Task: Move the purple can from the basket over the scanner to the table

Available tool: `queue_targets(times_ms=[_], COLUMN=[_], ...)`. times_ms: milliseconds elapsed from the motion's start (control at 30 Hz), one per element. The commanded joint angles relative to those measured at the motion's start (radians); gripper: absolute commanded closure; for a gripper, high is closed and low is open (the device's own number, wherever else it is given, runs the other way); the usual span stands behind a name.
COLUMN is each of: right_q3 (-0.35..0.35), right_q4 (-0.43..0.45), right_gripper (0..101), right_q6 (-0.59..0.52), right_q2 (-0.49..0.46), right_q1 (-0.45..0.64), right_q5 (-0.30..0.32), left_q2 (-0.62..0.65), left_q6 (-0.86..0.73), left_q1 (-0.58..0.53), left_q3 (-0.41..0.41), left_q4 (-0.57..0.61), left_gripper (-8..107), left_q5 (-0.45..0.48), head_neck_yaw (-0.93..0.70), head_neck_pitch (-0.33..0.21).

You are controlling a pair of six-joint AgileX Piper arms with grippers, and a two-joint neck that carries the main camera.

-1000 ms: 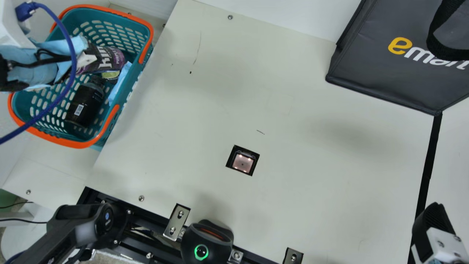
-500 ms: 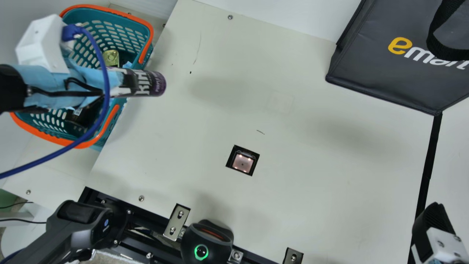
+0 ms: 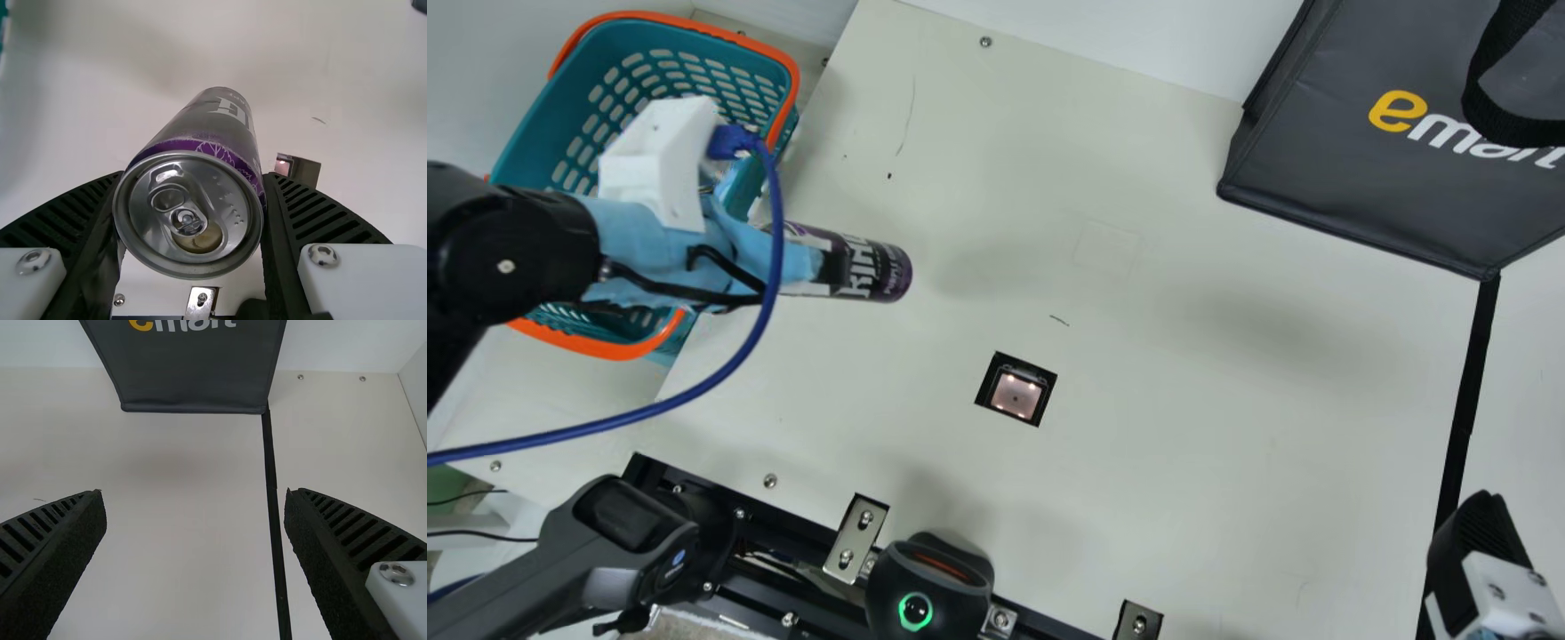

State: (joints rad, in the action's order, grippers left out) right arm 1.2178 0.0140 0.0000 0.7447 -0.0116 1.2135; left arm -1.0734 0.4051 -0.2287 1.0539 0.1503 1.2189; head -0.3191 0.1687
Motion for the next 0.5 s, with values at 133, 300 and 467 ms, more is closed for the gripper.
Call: queue_targets(times_ms=[133, 300, 467], right_q3=[0.000, 0.000, 0.000], right_q4=[0.000, 0.000, 0.000], right_gripper=[6, 6, 6], right_q6=[0.000, 0.000, 0.000], right_q2=[0.000, 0.000, 0.000], right_q1=[0.000, 0.000, 0.000], right_q5=[0.000, 0.000, 0.000], left_q2=[-0.015, -0.040, -0.077], left_q6=[0.059, 0.112, 0.157], left_q1=[-0.160, -0.269, -0.364], left_q3=[-0.001, -0.002, -0.001], left_q4=[-0.038, -0.094, -0.155], left_gripper=[107, 107, 107], left_q5=[0.001, 0.001, 0.001], head_neck_yaw=[-0.002, -0.002, -0.002], head_neck_pitch=[-0.030, -0.030, -0.030])
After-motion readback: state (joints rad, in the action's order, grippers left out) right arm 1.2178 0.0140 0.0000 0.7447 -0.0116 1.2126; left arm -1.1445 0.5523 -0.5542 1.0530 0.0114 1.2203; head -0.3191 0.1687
